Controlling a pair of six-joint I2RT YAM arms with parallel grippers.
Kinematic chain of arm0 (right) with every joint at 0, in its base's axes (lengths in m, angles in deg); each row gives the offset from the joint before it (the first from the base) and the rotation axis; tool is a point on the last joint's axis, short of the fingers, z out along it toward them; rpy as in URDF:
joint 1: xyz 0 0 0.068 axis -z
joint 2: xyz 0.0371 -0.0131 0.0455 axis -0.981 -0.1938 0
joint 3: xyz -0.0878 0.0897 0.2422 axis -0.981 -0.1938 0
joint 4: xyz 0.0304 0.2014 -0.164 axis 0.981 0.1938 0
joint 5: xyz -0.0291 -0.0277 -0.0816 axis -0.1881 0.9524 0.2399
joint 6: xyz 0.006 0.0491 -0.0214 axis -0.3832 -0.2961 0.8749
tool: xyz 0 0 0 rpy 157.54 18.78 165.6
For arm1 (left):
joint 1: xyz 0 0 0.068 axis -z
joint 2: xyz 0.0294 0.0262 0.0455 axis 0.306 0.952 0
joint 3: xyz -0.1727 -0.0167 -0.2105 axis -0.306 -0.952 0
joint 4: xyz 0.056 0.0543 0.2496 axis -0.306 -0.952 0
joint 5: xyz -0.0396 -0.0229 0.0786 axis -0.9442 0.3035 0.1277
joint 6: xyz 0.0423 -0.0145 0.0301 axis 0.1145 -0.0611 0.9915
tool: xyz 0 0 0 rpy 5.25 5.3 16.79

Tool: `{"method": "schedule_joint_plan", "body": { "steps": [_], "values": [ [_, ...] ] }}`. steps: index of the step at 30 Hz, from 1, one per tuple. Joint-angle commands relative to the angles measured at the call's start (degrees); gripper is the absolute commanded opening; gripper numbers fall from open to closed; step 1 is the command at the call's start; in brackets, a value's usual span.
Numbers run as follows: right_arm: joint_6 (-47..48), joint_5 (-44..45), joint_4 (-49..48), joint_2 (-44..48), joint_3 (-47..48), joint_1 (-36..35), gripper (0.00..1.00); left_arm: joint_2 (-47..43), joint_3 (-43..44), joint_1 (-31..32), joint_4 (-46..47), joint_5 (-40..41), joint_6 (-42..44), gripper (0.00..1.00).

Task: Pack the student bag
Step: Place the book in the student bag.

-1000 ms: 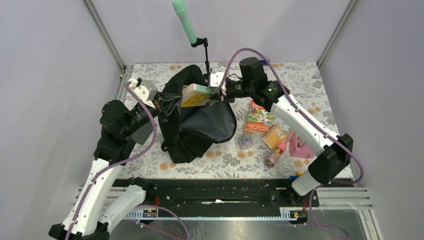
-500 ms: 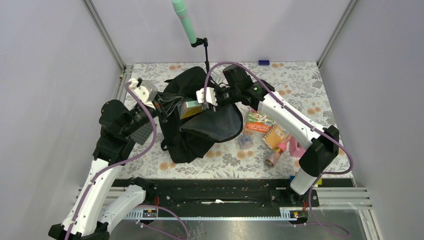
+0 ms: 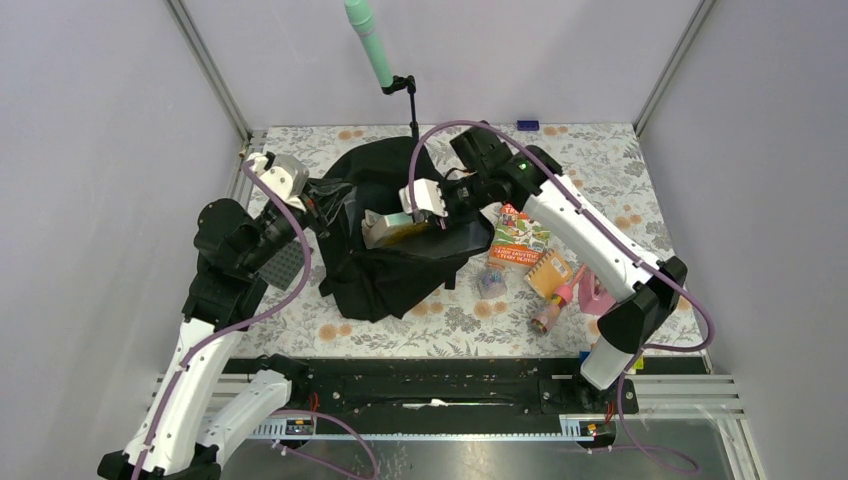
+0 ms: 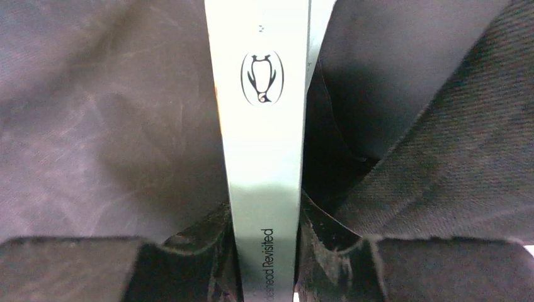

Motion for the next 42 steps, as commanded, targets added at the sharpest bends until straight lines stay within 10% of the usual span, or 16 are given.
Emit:
{"method": "schedule_joint_plan", "body": {
  "steps": [1,10,18,24,42],
  "values": [
    [0.7,-1.6,8.8,-1.4,8.4,-1.1,0.00,-0.7,2.3,-0.8,3.6,0.7,0.6,0.00],
    [0.4,-0.5,12.0,-8.7,14.0,-2.5,0.01,-1.3,0.8,-0.8,4.8,-3.5,-0.3,0.00],
    [-6.5,1.2,4.4,-8.4,14.9,-2.6,0.41,-1.8,0.6,-0.8,4.9,-4.1,-0.4,0.00],
    [-8.5,3.7,2.5,-7.8,14.8,-3.1,0.52,-2.2,0.3,-0.8,4.9,-3.7,-0.4,0.00],
    [-42.5,13.0,-14.5,5.9,10.5,-3.8,0.58,-3.4,-1.6,-0.8,5.6,-0.7,-0.5,0.00]
  ]
}}
